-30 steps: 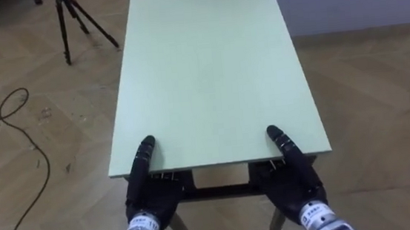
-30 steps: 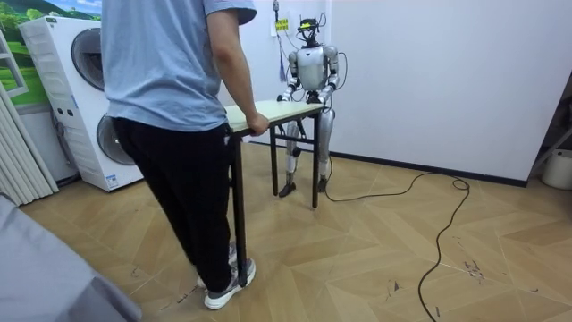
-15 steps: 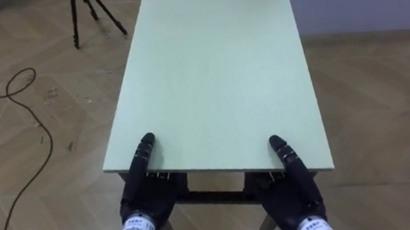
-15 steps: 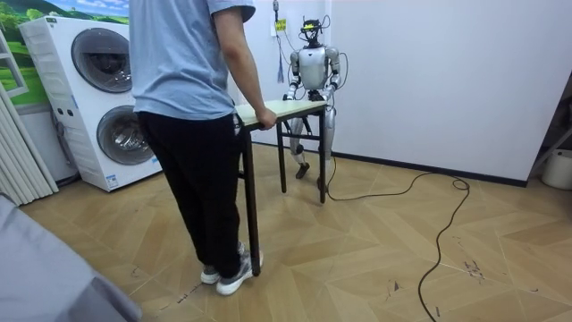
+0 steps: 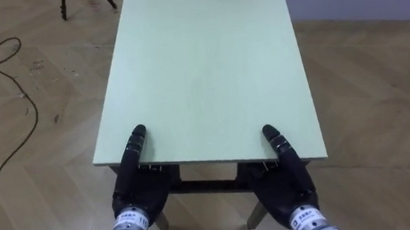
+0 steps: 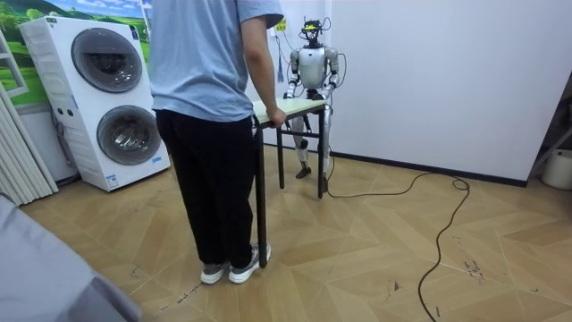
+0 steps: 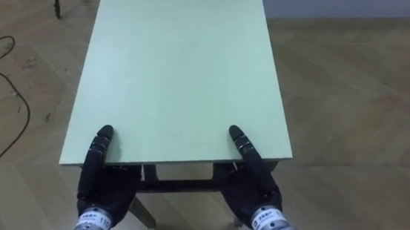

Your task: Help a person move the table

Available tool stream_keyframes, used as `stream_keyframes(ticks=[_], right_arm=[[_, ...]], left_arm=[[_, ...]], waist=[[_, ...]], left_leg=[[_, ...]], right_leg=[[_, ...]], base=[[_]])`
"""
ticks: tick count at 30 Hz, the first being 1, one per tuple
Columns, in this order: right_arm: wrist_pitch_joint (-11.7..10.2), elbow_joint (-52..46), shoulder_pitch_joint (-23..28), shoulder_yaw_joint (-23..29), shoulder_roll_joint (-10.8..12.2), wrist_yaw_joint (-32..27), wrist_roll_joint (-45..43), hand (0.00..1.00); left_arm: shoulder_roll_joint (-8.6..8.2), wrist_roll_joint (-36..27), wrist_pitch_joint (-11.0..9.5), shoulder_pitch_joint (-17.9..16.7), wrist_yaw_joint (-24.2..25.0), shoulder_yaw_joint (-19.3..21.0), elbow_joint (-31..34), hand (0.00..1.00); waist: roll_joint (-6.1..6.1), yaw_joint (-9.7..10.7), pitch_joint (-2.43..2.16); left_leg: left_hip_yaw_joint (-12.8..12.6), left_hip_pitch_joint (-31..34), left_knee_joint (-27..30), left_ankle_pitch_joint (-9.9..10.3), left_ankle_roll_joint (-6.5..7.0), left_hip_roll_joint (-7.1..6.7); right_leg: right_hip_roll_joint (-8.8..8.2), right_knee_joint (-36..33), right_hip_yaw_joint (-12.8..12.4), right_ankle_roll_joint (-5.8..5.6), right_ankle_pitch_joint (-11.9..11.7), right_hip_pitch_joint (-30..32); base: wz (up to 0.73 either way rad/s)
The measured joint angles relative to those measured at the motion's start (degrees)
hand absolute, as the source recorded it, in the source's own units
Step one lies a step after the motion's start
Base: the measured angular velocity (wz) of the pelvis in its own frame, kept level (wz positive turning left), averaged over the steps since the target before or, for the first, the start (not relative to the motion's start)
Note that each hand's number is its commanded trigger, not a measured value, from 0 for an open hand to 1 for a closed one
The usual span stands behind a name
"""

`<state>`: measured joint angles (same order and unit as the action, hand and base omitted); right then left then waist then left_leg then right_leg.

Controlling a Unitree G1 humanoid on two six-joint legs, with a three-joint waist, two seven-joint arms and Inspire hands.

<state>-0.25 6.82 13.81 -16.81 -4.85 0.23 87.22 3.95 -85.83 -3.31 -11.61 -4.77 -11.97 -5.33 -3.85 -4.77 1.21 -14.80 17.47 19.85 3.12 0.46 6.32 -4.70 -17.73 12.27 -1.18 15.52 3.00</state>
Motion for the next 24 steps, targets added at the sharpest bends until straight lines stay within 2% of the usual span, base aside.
stream_keyframes(ticks=[3,5,6,7,8,9,10,11,12,13,15,17,18,19,21,22,23,24], right_arm=[[-0.4,0.0,0.1,0.1,-0.6,0.0,0.4,1.0],[-0.5,0.0,-0.2,0.2,-1.2,0.0,0.8,1.0],[-0.9,0.0,-0.3,0.2,-1.4,0.0,1.1,1.0],[-1.2,0.0,-0.4,0.2,-1.4,0.0,1.2,1.0],[-1.3,0.0,-0.6,0.2,-1.5,-0.1,1.2,1.0],[-1.3,0.0,-1.2,0.2,-1.9,-0.4,1.2,1.0],[-1.2,0.1,-1.7,-0.1,-2.4,-1.2,0.9,1.0],[-1.1,0.0,-1.8,-0.4,-2.5,-1.4,0.7,1.0],[-1.1,-0.2,-1.7,-1.5,-3.1,-1.5,0.0,1.0],[-1.0,-0.2,-1.6,-1.9,-3.8,-1.6,-0.6,1.0],[-1.0,-0.2,-1.5,-1.6,-4.1,-1.6,-0.7,1.0],[-1.0,-0.2,-1.3,-1.7,-4.1,-1.4,-1.5,1.0],[-1.0,-0.2,-0.6,-1.8,-4.0,-1.2,-1.8,1.0],[-1.0,-0.1,-0.4,-1.8,-3.6,-1.2,-1.8,1.0],[-1.0,0.0,-0.4,-1.6,-3.1,-1.4,-1.8,1.0],[-1.2,-0.2,-0.4,-1.6,-2.6,-1.4,-1.9,1.0],[-1.5,-0.4,-0.4,-1.6,-2.4,-1.3,-2.1,1.0],[-1.8,-0.7,-0.5,-1.5,-2.5,-1.2,-2.2,1.0]], left_arm=[[-0.02,-0.1,-0.1,0.1,0.0,-0.6,0.0,1.0],[-0.18,-0.1,0.0,0.4,0.0,-0.9,-0.2,1.0],[-0.17,-0.1,0.0,0.8,-0.1,-1.8,-0.3,1.0],[-0.26,-0.1,-0.1,1.2,-0.1,-1.9,-0.5,1.0],[-0.41,-0.2,-0.2,1.4,-0.2,-1.9,-0.7,1.0],[-0.71,-0.2,-0.5,1.7,-0.2,-1.6,-0.9,1.0],[-1.29,-1.0,-0.8,1.1,-0.1,-1.3,-1.3,1.0],[-1.57,-1.5,-1.0,0.2,-0.1,-1.2,-1.3,1.0],[-2.28,-2.3,-1.6,-1.6,0.6,-1.1,-1.3,1.0],[-3.09,-2.6,-1.5,-3.0,0.7,-0.8,-1.3,1.0],[-3.2,-3.0,-0.8,-3.1,0.7,-0.7,-1.2,1.0],[-3.22,-3.1,-0.8,-3.6,0.9,-0.7,-1.1,1.0],[-3.14,-3.0,-0.6,-4.0,0.9,-0.7,-1.0,1.0],[-2.82,-2.5,-0.5,-3.9,0.9,-0.6,-1.0,1.0],[-2.23,-1.7,-0.4,-3.3,0.9,-0.3,-0.9,1.0],[-2.11,-1.3,-0.2,-2.7,0.9,0.1,-0.9,1.0],[-2.14,-1.3,-0.1,-2.4,0.9,0.3,-0.9,1.0],[-2.19,-1.3,0.2,-1.9,0.9,0.4,-0.9,1.0]], waist=[[0.35,0.6,0.17],[1.17,0.5,0.4],[1.66,0.1,0.52],[2.14,0.0,0.35],[2.36,-0.1,0.33],[2.67,-0.2,0.38],[3.08,-1.5,0.54],[3.53,-2.5,0.49],[4.99,-2.7,0.24],[5.95,-1.9,0.13],[6.29,-1.2,0.26],[6.6,-0.3,0.46],[7.14,0.0,0.76],[7.38,0.4,0.94],[7.28,1.4,0.93],[7.17,2.3,0.86],[7.21,2.9,0.85],[7.52,3.8,0.76]], left_leg=[[1.7,0.8,-0.1,-1.3,-0.51,0.25],[3.2,1.0,0.0,-2.3,-1.16,0.67],[5.2,1.2,-0.7,-3.6,-2.28,0.85],[8.5,1.2,-2.5,-5.3,-4.13,0.73],[9.7,1.1,-3.5,-6.3,-5.13,0.77],[10.0,1.4,-2.3,-6.7,-5.73,1.21],[8.4,2.1,7.4,-1.3,-4.36,2.15],[8.0,2.2,13.7,1.6,-3.72,2.52],[8.9,3.0,25.8,4.2,-4.03,3.06],[10.3,2.9,35.8,4.6,-3.72,2.83],[10.4,0.6,42.3,4.4,-3.6,3.1],[10.1,-4.4,41.3,4.5,-3.79,3.84],[10.2,-8.3,38.2,4.5,-3.85,4.36],[10.2,-11.0,33.5,7.9,-5.28,4.44],[10.1,-12.7,27.3,11.6,-5.99,3.35],[10.4,-13.7,22.6,12.7,-6.22,2.07],[10.4,-14.1,20.4,13.2,-6.21,1.69],[10.3,-15.1,15.6,14.4,-6.04,1.22]], right_leg=[[0.99,-0.6,1.2,0.74,0.0,0.0],[1.92,-1.0,1.5,1.41,-0.1,0.0],[2.74,-0.5,1.7,2.16,-0.5,0.1],[3.73,0.9,2.0,3.17,-1.1,0.1],[4.09,1.3,2.4,3.72,-1.4,0.4],[3.44,0.9,3.8,4.96,-1.6,1.3],[2.89,0.4,5.6,5.61,-1.7,1.2],[2.94,0.4,6.0,5.89,-1.7,0.9],[3.41,0.4,7.6,6.34,-1.7,-0.2],[4.05,-0.2,8.8,6.84,-1.5,-0.3],[5.28,-1.2,9.9,7.56,-1.1,-0.3],[6.32,-1.8,10.3,7.9,-0.9,0.1],[6.84,-2.2,10.7,8.1,-0.8,0.3],[6.86,-3.3,11.0,8.16,-0.7,1.4],[6.13,-4.1,11.3,7.98,-1.3,2.9],[5.37,-3.8,10.7,7.86,-2.3,4.2],[5.11,-3.6,9.9,7.75,-2.8,4.8],[4.87,-3.1,9.6,7.67,-3.8,5.8]], base=[[0.26],[0.15],[0.15],[0.14],[0.06],[-0.37],[-0.69],[-0.92],[-0.63],[-0.28],[0.22],[0.15],[0.05],[0.11],[0.3],[0.42],[0.46],[0.35]])
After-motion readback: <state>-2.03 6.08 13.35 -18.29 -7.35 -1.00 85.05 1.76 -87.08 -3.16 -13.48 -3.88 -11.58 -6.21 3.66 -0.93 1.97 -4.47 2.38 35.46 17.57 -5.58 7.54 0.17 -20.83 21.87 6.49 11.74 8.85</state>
